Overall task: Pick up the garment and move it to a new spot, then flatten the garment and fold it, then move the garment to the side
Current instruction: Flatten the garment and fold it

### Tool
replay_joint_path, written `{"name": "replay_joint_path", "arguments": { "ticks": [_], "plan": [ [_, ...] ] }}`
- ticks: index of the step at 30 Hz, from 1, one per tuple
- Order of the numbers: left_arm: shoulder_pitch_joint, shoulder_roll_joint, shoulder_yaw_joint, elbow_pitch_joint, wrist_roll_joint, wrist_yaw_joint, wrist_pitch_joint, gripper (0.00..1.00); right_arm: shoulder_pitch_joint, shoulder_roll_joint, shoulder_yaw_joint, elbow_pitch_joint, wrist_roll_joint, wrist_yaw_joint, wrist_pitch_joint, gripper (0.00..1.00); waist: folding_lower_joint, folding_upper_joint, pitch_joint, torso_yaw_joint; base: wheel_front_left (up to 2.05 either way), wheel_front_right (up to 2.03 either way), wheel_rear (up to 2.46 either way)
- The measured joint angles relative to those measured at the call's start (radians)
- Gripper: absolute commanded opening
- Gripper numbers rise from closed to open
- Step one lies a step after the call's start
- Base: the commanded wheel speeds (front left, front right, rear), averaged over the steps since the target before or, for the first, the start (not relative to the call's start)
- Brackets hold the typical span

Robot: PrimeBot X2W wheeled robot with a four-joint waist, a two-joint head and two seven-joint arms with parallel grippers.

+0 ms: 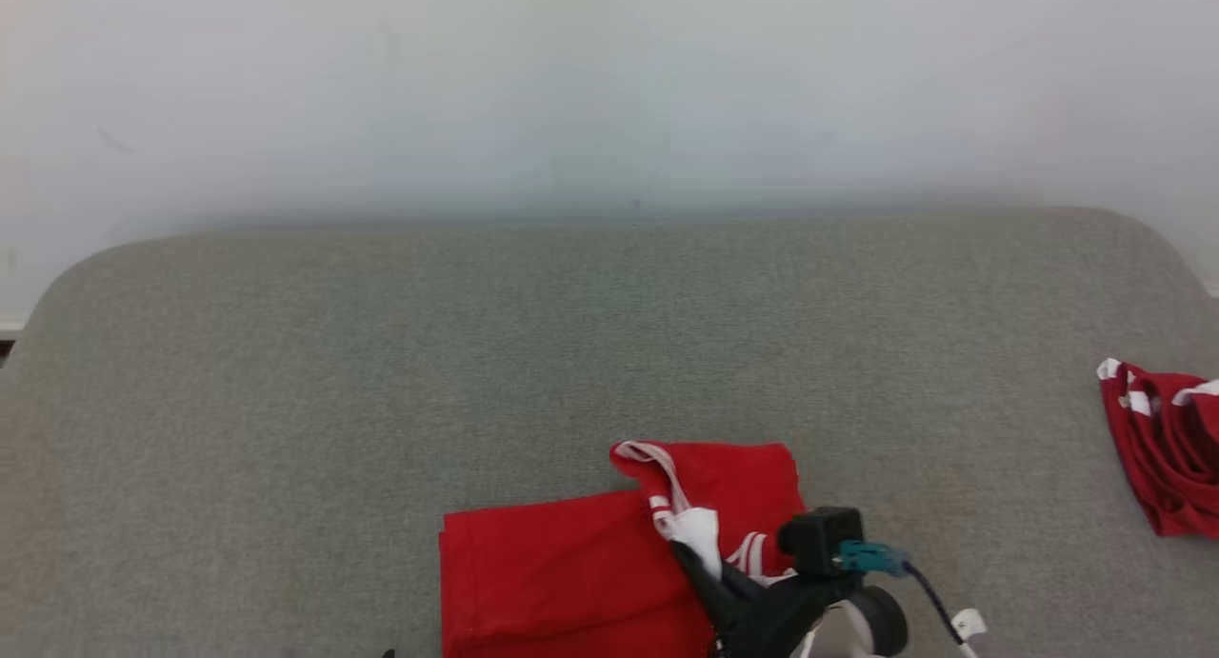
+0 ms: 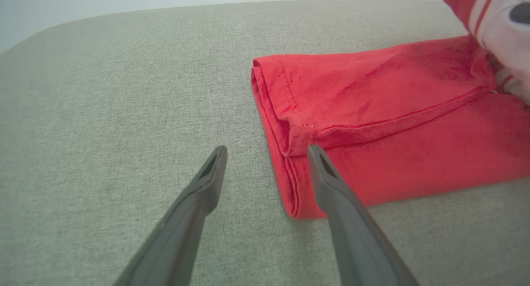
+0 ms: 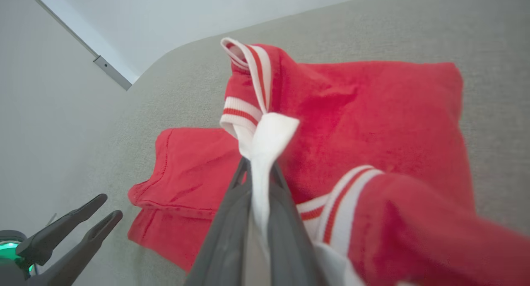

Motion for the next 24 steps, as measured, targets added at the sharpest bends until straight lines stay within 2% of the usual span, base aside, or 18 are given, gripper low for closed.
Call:
{"name": "replay_joint_path", "arguments": {
  "ticks": [10, 15, 16, 17, 18, 24],
  "plan": [
    [-0.002, 0.000, -0.023, 0.017, 0.004, -0.004, 0.000, 1.00, -0.073, 0.026, 0.153, 0.070, 0.039, 0.000, -0.006, 0.00, 0.0000, 0.0000, 0.006, 0.089, 0.00, 0.00, 0.00],
    [-0.001, 0.000, -0.030, 0.023, 0.003, -0.003, 0.000, 1.00, -0.119, 0.029, 0.231, 0.120, 0.118, 0.000, -0.060, 0.00, 0.0000, 0.0000, 0.007, 0.121, 0.00, 0.00, 0.00],
    [-0.001, 0.000, -0.031, 0.023, 0.002, -0.003, 0.000, 1.00, -0.129, 0.029, 0.242, 0.133, 0.124, 0.000, -0.078, 0.12, 0.0000, 0.0000, 0.007, 0.125, 0.00, 0.00, 0.00],
    [-0.001, 0.000, -0.031, 0.025, 0.002, -0.003, 0.000, 1.00, -0.139, 0.028, 0.254, 0.145, 0.134, 0.000, -0.096, 0.42, 0.0001, 0.0000, 0.007, 0.128, 0.00, 0.00, 0.00],
    [-0.002, 0.000, -0.033, 0.026, 0.002, -0.003, 0.000, 1.00, -0.148, 0.028, 0.260, 0.155, 0.150, 0.000, -0.116, 1.00, 0.0000, 0.0000, 0.006, 0.130, 0.00, 0.00, 0.00],
    [-0.005, 0.000, -0.022, 0.025, -0.005, 0.008, 0.000, 1.00, -0.209, 0.029, 0.268, 0.228, 0.164, 0.000, -0.247, 1.00, 0.0000, 0.0000, 0.005, 0.113, 0.00, 0.00, 0.00]
  ]
}}
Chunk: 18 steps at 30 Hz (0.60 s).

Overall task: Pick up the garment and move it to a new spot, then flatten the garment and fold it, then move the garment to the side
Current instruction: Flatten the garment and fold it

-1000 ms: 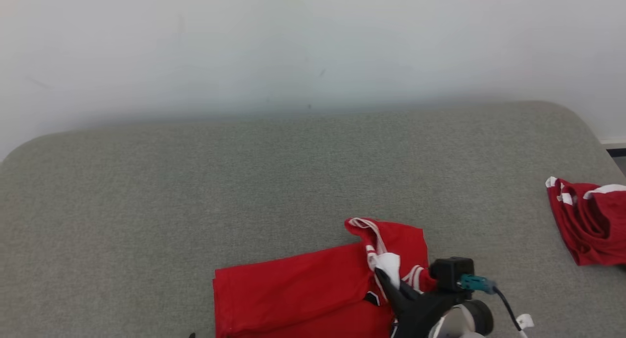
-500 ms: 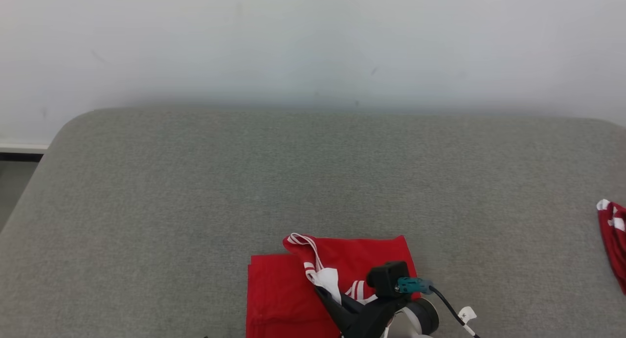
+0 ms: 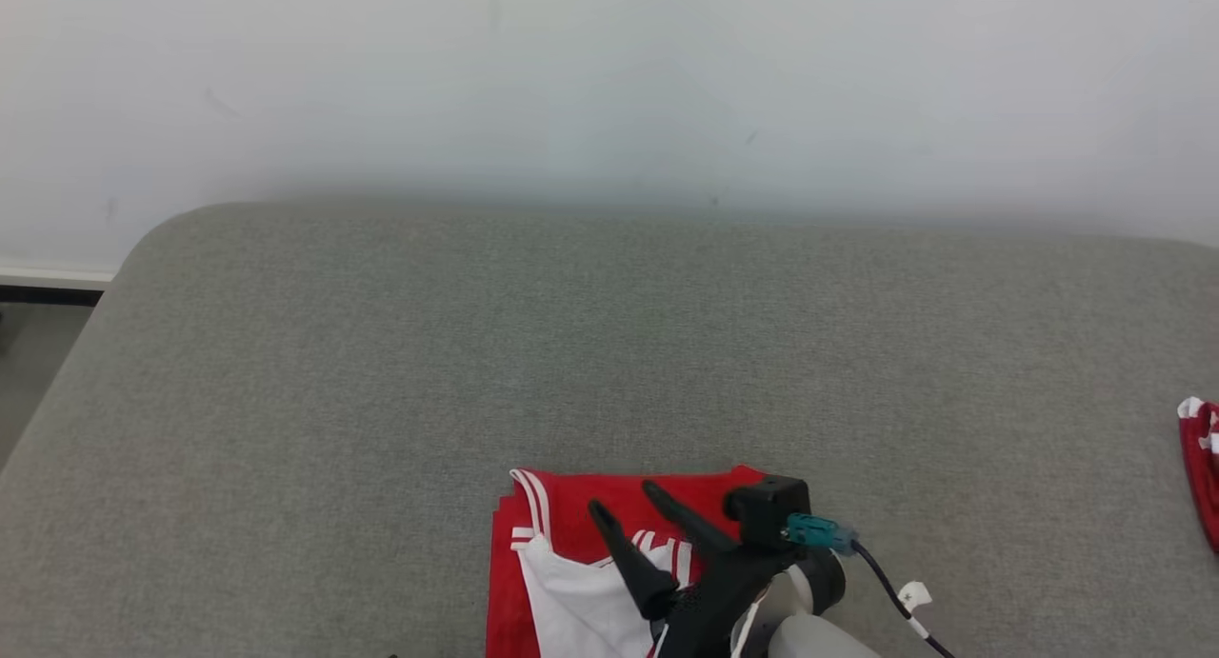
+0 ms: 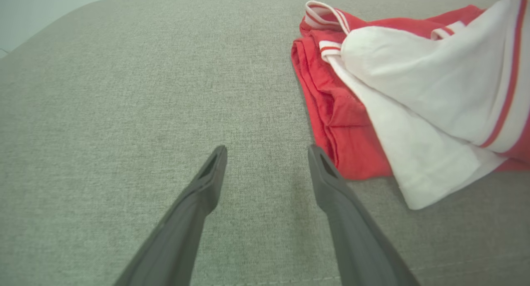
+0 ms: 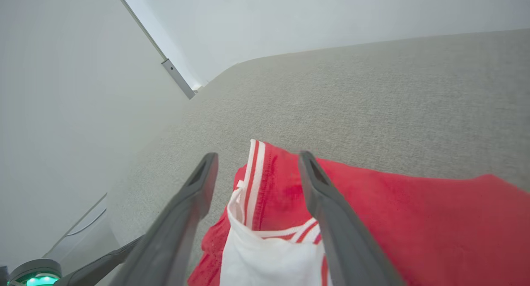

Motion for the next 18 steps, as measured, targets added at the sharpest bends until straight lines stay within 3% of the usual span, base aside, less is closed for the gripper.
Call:
{"name": "replay_joint_path", "arguments": {
  "ticks": [9, 18],
  "plan": [
    [0.000, 0.000, 0.021, -0.012, -0.002, 0.012, 0.000, 1.00, -0.029, 0.000, -0.090, 0.120, -0.053, 0.000, -0.094, 1.00, 0.0000, 0.0000, -0.005, -0.048, 0.00, 0.00, 0.00],
    [-0.004, 0.000, 0.037, -0.021, -0.002, 0.015, 0.000, 1.00, 0.050, 0.000, -0.091, 0.103, -0.060, 0.000, -0.104, 1.00, 0.0000, 0.0000, -0.014, -0.075, 0.00, 0.00, 0.00]
  ]
}}
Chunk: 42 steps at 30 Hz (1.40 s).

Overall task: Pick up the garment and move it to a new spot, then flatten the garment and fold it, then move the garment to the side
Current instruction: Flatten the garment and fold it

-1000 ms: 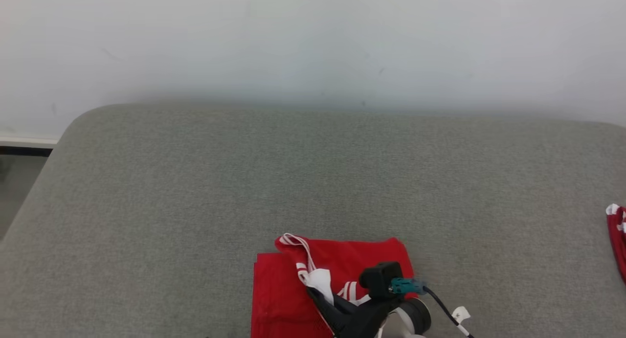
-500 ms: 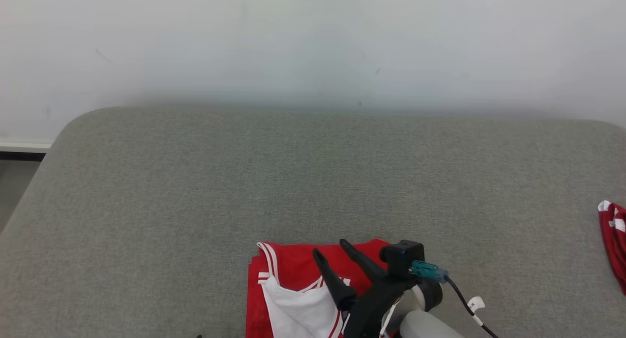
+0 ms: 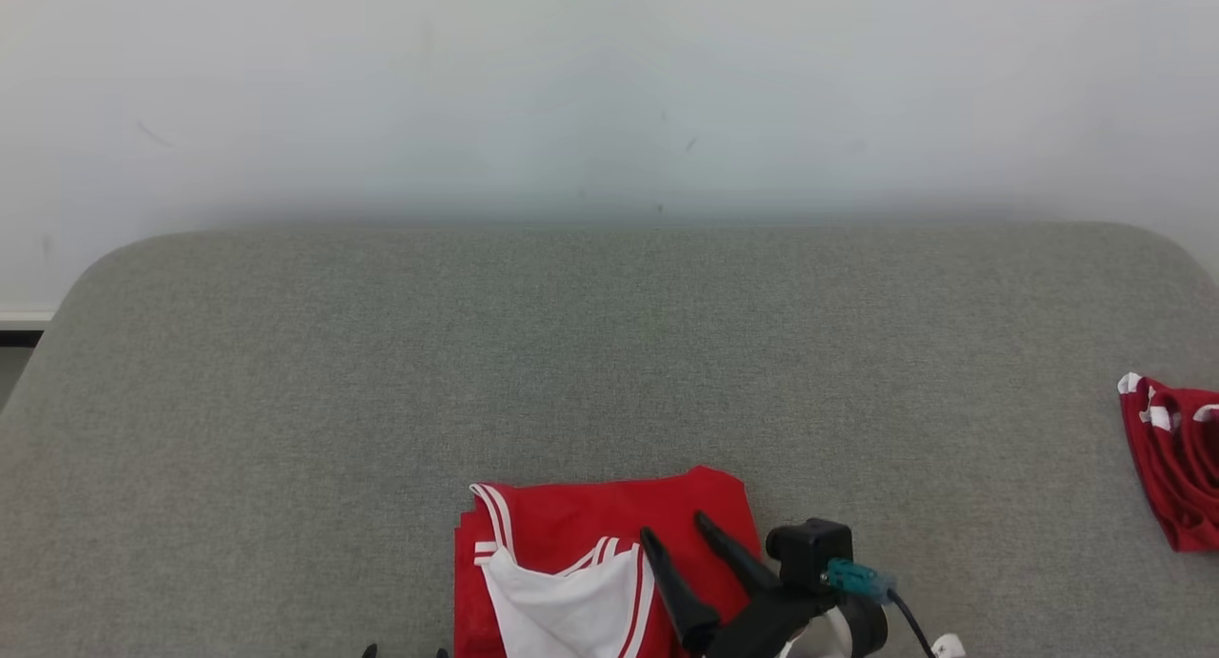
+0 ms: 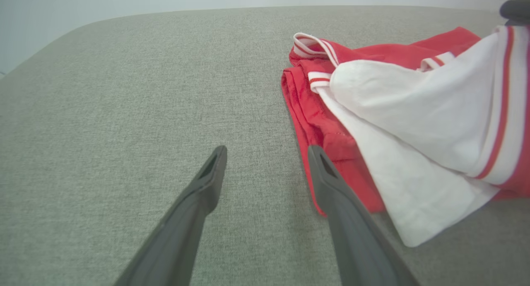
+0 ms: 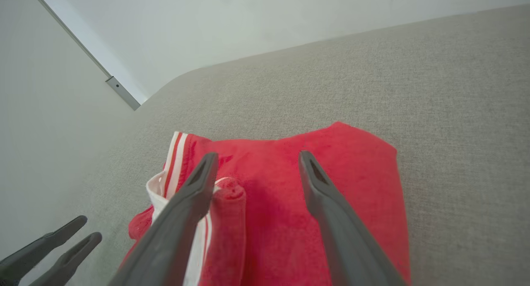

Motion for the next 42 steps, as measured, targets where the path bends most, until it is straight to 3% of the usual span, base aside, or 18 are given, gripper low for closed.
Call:
{"name": "replay_joint_path", "arguments": {
  "ticks": [8, 9, 10, 11, 12, 13, 19, 23, 24, 25, 26, 33, 42],
  "plan": [
    [0.009, 0.000, 0.009, 0.000, 0.000, -0.005, 0.000, 1.00, 0.060, -0.020, 0.042, -0.085, 0.016, 0.000, 0.045, 1.00, 0.0000, 0.0000, -0.005, -0.008, 0.00, 0.00, 0.00],
    [0.009, 0.000, 0.010, 0.000, 0.000, -0.005, 0.000, 1.00, 0.066, -0.025, 0.050, -0.095, 0.017, 0.000, 0.054, 0.95, 0.0000, 0.0000, -0.006, -0.009, 0.00, 0.00, 0.00],
    [0.010, 0.000, 0.010, 0.000, 0.000, -0.005, 0.000, 1.00, 0.072, -0.028, 0.055, -0.106, 0.019, 0.000, 0.064, 0.57, 0.0000, 0.0000, -0.006, -0.009, 0.00, 0.00, 0.00],
    [0.010, 0.000, 0.009, -0.001, 0.000, -0.005, 0.000, 1.00, 0.077, -0.031, 0.062, -0.115, 0.019, 0.000, 0.071, 0.41, 0.0000, 0.0000, -0.006, -0.008, 0.00, 0.00, 0.00],
    [0.010, 0.000, 0.009, -0.001, 0.000, -0.005, 0.000, 1.00, 0.078, -0.034, 0.071, -0.123, 0.019, 0.000, 0.080, 0.04, 0.0000, 0.0000, -0.006, -0.007, 0.00, 0.00, 0.00],
    [0.010, 0.000, 0.010, -0.001, 0.000, -0.004, 0.000, 1.00, 0.079, -0.035, 0.077, -0.133, 0.019, 0.000, 0.088, 0.00, 0.0000, 0.0000, -0.006, -0.007, 0.00, 0.00, 0.00],
    [0.009, 0.000, 0.015, -0.003, -0.001, -0.003, 0.000, 1.00, 0.079, -0.041, 0.161, -0.218, 0.035, 0.000, 0.133, 0.00, 0.0000, 0.0000, -0.005, -0.003, 0.00, 0.00, 0.00],
    [0.009, 0.000, 0.026, -0.004, 0.000, 0.000, 0.000, 1.00, 0.081, -0.056, 0.248, -0.304, 0.122, 0.000, 0.192, 0.00, 0.0000, 0.0000, -0.005, -0.004, 0.00, 0.00, 0.00],
    [0.009, 0.000, 0.029, -0.004, 0.000, 0.000, 0.000, 1.00, 0.081, -0.063, 0.259, -0.323, 0.144, 0.000, 0.199, 0.20, 0.0000, 0.0000, -0.005, -0.005, 0.00, 0.00, 0.00],
    [0.009, 0.000, 0.030, -0.005, 0.000, 0.000, 0.000, 1.00, 0.081, -0.071, 0.268, -0.341, 0.159, 0.000, 0.203, 0.64, 0.0000, 0.0000, -0.005, -0.006, 0.00, 0.00, 0.00],
    [0.009, 0.000, 0.032, -0.005, 0.000, 0.000, 0.000, 1.00, 0.079, -0.082, 0.282, -0.358, 0.175, 0.000, 0.205, 1.00, 0.0000, 0.0000, -0.005, -0.007, 0.00, 0.00, 0.00],
    [0.008, 0.000, 0.050, -0.007, 0.000, 0.002, 0.000, 1.00, 0.061, -0.131, 0.296, -0.395, 0.198, 0.000, 0.163, 1.00, 0.0000, 0.0000, -0.005, -0.024, 0.00, 0.00, 0.00],
    [0.006, 0.000, 0.067, -0.016, 0.010, 0.010, 0.000, 1.00, 0.062, -0.118, 0.083, -0.225, 0.063, 0.000, 0.033, 1.00, 0.0000, 0.0000, -0.007, -0.047, 0.00, 0.00, 0.00]
  ]
}}
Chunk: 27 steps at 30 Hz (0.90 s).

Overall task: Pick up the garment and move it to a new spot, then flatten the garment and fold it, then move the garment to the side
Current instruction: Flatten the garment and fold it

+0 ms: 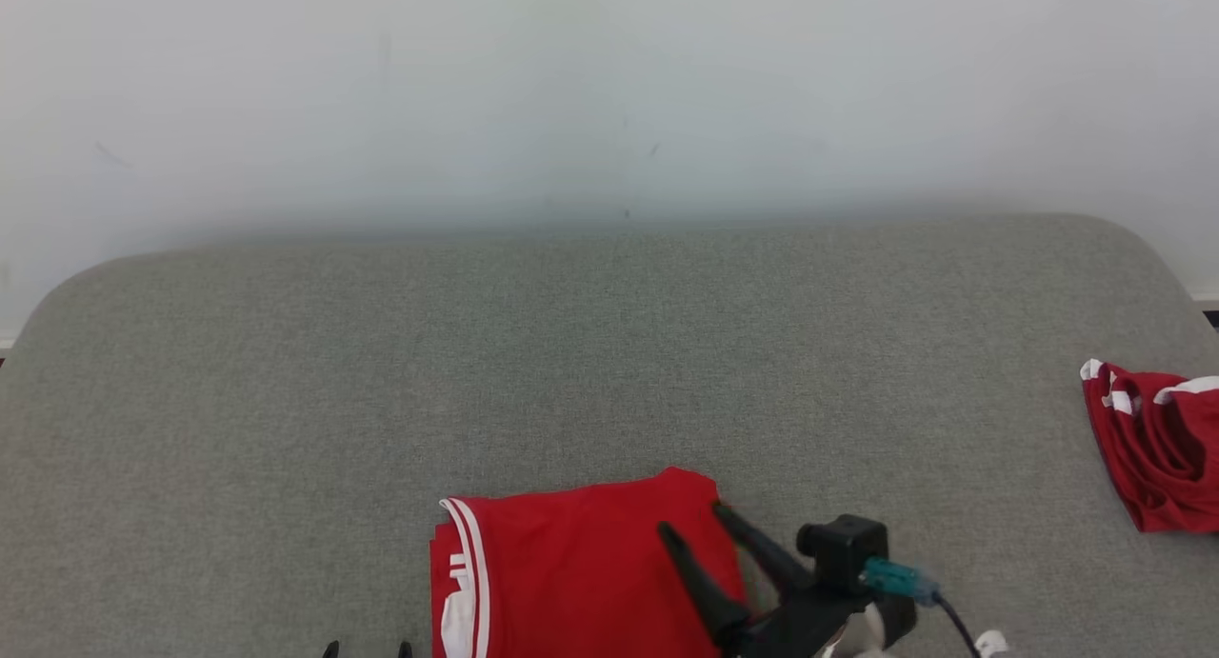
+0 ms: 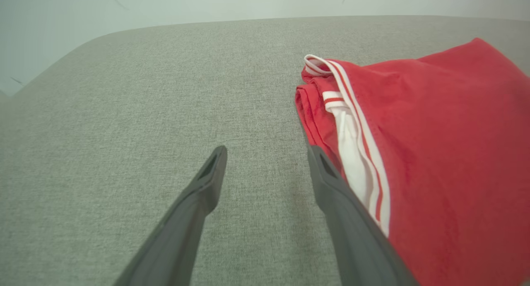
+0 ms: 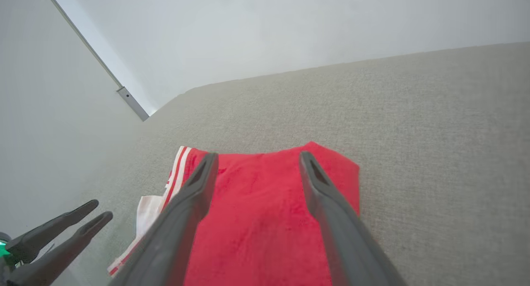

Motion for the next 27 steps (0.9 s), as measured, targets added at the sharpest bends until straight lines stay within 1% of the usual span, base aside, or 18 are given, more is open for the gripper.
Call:
{"name": "replay_joint_path", "arguments": {
  "ticks": [4, 5, 6, 8, 12, 15, 20, 25, 27],
  "plan": [
    [-0.001, 0.000, 0.006, -0.004, 0.004, 0.000, 0.000, 1.00, 0.001, 0.011, -0.124, 0.058, -0.100, 0.000, -0.027, 1.00, 0.0000, 0.0001, 0.000, -0.008, 0.00, 0.00, 0.00],
    [-0.001, 0.000, 0.006, -0.004, 0.004, 0.000, 0.000, 1.00, 0.001, 0.011, -0.124, 0.058, -0.100, 0.000, -0.027, 1.00, 0.0000, 0.0001, 0.000, -0.008, 0.00, 0.00, 0.00],
    [-0.001, 0.001, 0.011, -0.006, 0.004, 0.000, 0.000, 1.00, 0.009, 0.017, -0.189, 0.074, -0.141, 0.000, -0.033, 1.00, 0.0000, 0.0000, 0.000, -0.011, 0.00, 0.00, 0.00],
    [-0.001, 0.001, 0.017, -0.008, 0.004, 0.000, 0.000, 1.00, 0.023, 0.023, -0.245, 0.083, -0.196, 0.000, -0.035, 1.00, 0.0000, 0.0000, 0.000, -0.015, 0.00, 0.00, 0.00],
    [-0.001, 0.001, 0.026, -0.013, 0.004, 0.001, 0.000, 1.00, 0.065, 0.047, -0.371, 0.050, -0.275, 0.000, -0.038, 1.00, 0.0000, 0.0000, 0.001, -0.023, 0.00, 0.00, 0.00],
    [-0.001, 0.001, 0.034, -0.019, 0.004, 0.006, 0.000, 1.00, 0.105, 0.061, -0.444, 0.016, -0.340, 0.000, -0.038, 1.00, 0.0000, 0.0000, 0.002, -0.029, 0.00, 0.00, 0.00],
    [-0.002, 0.001, 0.047, -0.031, 0.005, 0.009, 0.000, 1.00, 0.161, 0.086, -0.541, -0.035, -0.428, 0.000, -0.038, 1.00, 0.0000, 0.0000, 0.002, -0.040, 0.00, 0.00, 0.00],
    [-0.002, 0.001, 0.062, -0.045, 0.005, 0.012, 0.000, 1.00, 0.198, 0.103, -0.604, -0.081, -0.495, 0.000, -0.038, 1.00, 0.0000, 0.0001, 0.001, -0.047, 0.00, 0.00, 0.00],
    [-0.002, 0.001, 0.067, -0.053, 0.002, 0.017, 0.000, 1.00, 0.208, 0.108, -0.622, -0.088, -0.505, 0.000, -0.038, 1.00, 0.0000, 0.0001, 0.000, -0.049, 0.00, 0.00, 0.00]
  ]
}}
